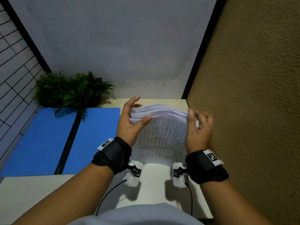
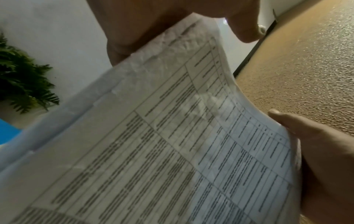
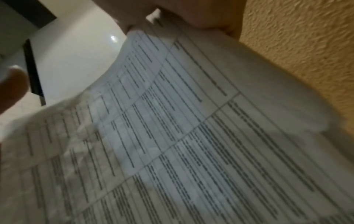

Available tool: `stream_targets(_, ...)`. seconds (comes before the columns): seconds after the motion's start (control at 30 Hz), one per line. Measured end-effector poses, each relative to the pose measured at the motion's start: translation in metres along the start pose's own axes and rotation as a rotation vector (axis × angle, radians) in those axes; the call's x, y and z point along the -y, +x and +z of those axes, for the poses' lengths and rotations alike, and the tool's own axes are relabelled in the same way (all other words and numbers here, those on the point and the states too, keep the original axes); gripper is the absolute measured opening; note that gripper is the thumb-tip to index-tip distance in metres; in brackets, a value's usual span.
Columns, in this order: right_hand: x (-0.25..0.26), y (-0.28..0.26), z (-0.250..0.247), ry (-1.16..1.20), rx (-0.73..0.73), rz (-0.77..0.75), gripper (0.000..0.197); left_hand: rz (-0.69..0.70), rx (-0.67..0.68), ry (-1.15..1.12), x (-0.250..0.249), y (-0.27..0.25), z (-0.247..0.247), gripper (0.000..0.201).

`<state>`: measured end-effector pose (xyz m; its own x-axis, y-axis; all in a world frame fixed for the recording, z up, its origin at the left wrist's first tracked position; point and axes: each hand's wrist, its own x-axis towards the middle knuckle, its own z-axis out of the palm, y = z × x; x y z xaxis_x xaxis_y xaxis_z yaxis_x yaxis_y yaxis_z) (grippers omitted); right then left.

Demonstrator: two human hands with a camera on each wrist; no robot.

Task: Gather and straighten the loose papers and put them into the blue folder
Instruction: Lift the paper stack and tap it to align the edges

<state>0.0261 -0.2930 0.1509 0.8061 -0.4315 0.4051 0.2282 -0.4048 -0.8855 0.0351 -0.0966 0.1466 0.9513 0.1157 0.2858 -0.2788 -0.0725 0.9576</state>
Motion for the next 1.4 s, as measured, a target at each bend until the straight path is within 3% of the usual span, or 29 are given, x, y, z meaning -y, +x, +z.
stream_targets(0.1, -0.004, 0.000, -0.002, -0.077, 0.103, -0.106, 0.031, -0.058, 0.012, -0.013, 0.004, 0.000, -0.002, 0.092)
stream_targets(0.23, -0.005, 0.006, -0.006, -0.054, 0.073, 0.037, 0.038, -0.176, 0.032, -0.004, 0.013, 0.003, -0.003, 0.096)
stream_targets(0.3, -0.003, 0.004, -0.005, -0.016, 0.187, 0.008, 0.044, -0.265, 0.055, 0.044, 0.019, 0.006, -0.003, 0.077)
stream_targets(0.4, -0.008, 0.000, -0.006, -0.035, 0.295, -0.009, 0.078, -0.340, 0.014, 0.060, 0.022, 0.011, -0.002, 0.022)
stream_targets(0.53, -0.035, 0.006, -0.018, 0.092, 0.222, 0.263, 0.114, -0.371, -0.041, -0.064, 0.014, 0.015, -0.006, 0.023)
stream_targets(0.6, -0.056, 0.007, -0.022, 0.030, 0.336, 0.347, 0.119, -0.375, -0.068, -0.098, 0.009, 0.015, -0.006, 0.027)
stream_targets(0.73, -0.079, 0.007, -0.019, 0.113, 0.558, 0.505, 0.109, -0.373, -0.099, -0.165, -0.003, 0.016, -0.004, 0.023)
stream_targets(0.83, -0.072, 0.014, -0.015, 0.200, 0.470, 0.539, 0.063, -0.310, -0.070, -0.187, -0.015, 0.018, 0.000, 0.024)
stream_targets(0.9, -0.061, 0.016, -0.013, 0.231, 0.372, 0.472, 0.049, -0.247, -0.075, -0.172, -0.023, 0.021, 0.003, 0.026)
stream_targets(1.03, -0.049, 0.005, -0.011, 0.353, 0.235, 0.413, 0.045, -0.102, -0.116, -0.118, -0.031, 0.027, 0.004, 0.036)
stream_targets(1.13, -0.054, -0.007, -0.012, 0.274, 0.242, 0.382, 0.046, -0.078, -0.087, -0.072, -0.024, 0.023, 0.006, 0.045)
stream_targets(1.27, -0.060, -0.015, -0.017, 0.287, 0.312, 0.489, 0.065, -0.190, -0.070, -0.020, 0.008, 0.010, 0.004, 0.055)
stream_targets(1.4, -0.066, -0.011, -0.014, 0.344, 0.358, 0.547, 0.072, -0.455, 0.082, -0.031, 0.034, 0.006, -0.005, 0.071)
